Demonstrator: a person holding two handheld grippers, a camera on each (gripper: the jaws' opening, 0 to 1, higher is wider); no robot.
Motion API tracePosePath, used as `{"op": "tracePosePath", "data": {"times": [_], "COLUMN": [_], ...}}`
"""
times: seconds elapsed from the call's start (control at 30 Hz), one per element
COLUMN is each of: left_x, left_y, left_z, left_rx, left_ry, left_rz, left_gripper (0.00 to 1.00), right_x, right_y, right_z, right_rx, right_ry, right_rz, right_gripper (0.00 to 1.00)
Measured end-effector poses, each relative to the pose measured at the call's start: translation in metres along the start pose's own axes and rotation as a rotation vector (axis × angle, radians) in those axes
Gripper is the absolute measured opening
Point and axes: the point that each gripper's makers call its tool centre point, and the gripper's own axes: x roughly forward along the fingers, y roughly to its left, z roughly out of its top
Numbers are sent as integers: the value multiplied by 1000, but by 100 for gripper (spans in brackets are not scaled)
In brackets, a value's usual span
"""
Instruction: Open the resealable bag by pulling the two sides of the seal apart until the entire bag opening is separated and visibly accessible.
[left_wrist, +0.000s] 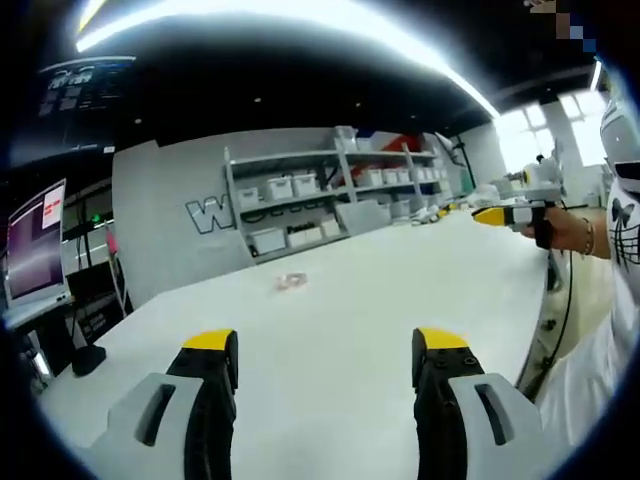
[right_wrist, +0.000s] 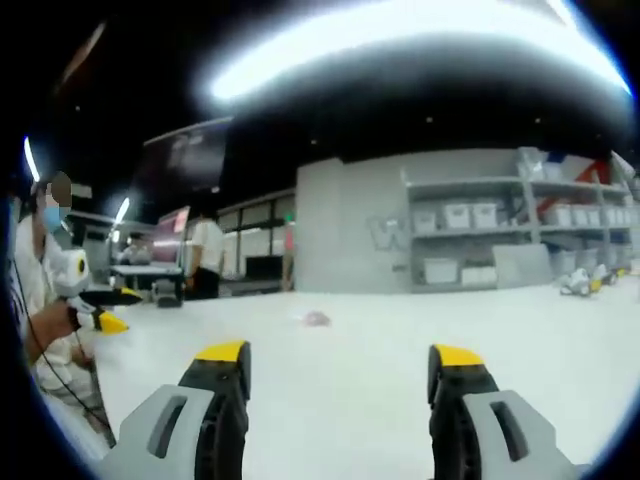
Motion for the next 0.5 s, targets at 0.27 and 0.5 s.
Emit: {"op": "tracePosePath", "data": {"times": [0.27,0.5], "left_x": [-1,0], "left_y": [3,11], "left_z": [0,0], "left_rx": [-8,-29], "left_ry": [8,5], "left_rz": [21,39], "left_gripper": [69,69], "right_x": [-8,-8], "right_y": [-11,-12], "right_z": [17,14], "right_rx": [2,22], "right_ry": [-30,-23], "right_rz": [-42,-56], "right_gripper": [65,58]}}
